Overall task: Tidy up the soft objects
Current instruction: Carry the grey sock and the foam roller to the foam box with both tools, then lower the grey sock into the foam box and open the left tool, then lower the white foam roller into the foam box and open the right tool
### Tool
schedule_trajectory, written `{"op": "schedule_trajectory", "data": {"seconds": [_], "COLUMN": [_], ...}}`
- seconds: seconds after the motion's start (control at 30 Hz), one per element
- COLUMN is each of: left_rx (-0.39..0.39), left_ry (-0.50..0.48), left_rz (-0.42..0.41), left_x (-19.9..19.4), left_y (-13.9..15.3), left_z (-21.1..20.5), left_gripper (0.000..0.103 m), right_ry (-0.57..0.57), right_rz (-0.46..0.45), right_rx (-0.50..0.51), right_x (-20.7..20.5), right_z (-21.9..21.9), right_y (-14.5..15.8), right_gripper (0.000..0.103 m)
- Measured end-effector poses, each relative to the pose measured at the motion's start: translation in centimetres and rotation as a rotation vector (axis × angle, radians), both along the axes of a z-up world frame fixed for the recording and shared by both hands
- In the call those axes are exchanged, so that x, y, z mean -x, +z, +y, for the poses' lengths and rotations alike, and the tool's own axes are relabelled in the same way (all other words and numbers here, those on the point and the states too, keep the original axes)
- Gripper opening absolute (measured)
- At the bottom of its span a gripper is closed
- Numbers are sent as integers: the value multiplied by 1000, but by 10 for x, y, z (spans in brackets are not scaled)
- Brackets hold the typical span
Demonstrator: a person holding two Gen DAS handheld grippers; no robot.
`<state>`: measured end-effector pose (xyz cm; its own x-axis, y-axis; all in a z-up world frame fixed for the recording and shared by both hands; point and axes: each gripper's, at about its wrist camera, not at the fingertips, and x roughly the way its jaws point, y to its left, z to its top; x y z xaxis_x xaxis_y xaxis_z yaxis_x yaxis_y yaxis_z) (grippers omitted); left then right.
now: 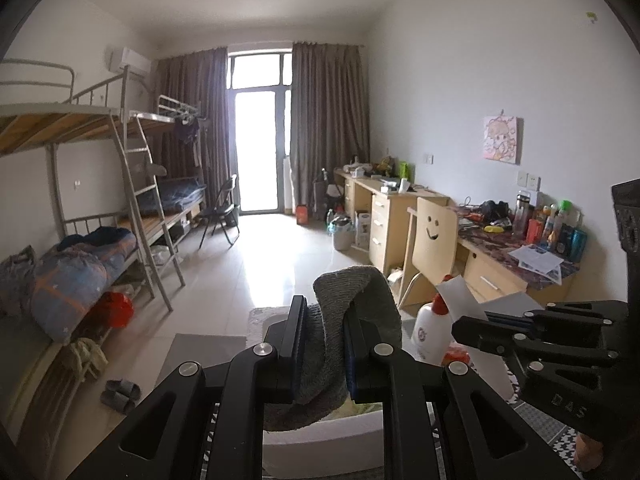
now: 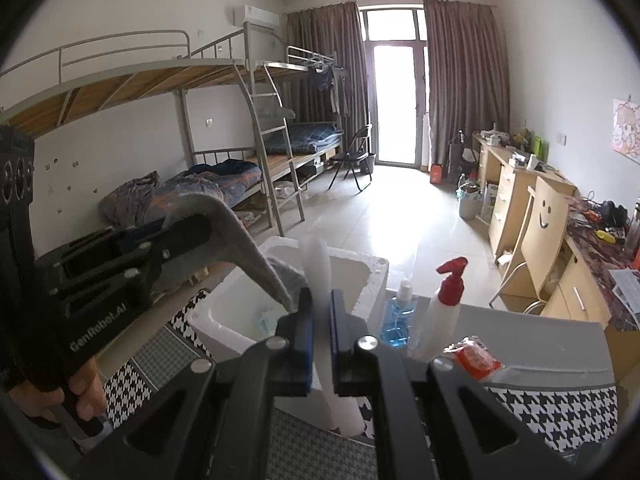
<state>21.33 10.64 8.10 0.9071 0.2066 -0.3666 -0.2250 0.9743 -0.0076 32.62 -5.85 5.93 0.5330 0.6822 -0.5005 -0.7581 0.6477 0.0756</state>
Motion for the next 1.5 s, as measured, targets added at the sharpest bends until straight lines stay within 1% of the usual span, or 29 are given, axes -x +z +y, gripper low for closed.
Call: {"op": "schedule_trajectory", "data": {"seconds": [0.1,0.43,0.63,0.67,0.73,0.77,0.8,0.87,0.93,1.0,1.13,1.2,1.27,1.5], "left_rx": [16,36,24,24,33,31,24,12,16,13,10,8,-1,-3], "left_ry": [-4,5,0,1,2,4,9,16,11,14,42,60,77,100], "left_rz": [23,82,113,119,136,141,146,149,148,132,98,86,73,61], "left_x": [-8,-28,-38,-39,-42,-43,-43,-42,-42,-38,-30,-26,-23,-14], "left_y": [-5,-20,-25,-26,-29,-30,-31,-33,-31,-30,-25,-23,-21,-21], "left_z": [4,14,17,17,20,21,21,22,21,22,26,29,31,39], "left_gripper": [18,18,18,20,27,39,53,62,64,81,86,94,97,102], "right_ry": [7,33,30,30,29,28,27,29,27,29,25,25,26,41], "right_rz": [9,21,27,27,30,32,33,35,35,36,33,31,30,32], "right_rx": [7,19,21,21,21,21,20,23,24,23,23,24,26,33], "right_x": [-1,-3,-5,-5,-6,-7,-7,-7,-8,-8,-9,-8,-8,-6], "right_z": [9,27,31,31,32,32,33,34,35,35,36,38,40,51], "right_y": [-1,-7,-8,-8,-8,-8,-8,-9,-9,-9,-9,-9,-9,-11], "right_gripper": [9,9,9,9,9,9,9,9,9,9,9,9,9,9]}}
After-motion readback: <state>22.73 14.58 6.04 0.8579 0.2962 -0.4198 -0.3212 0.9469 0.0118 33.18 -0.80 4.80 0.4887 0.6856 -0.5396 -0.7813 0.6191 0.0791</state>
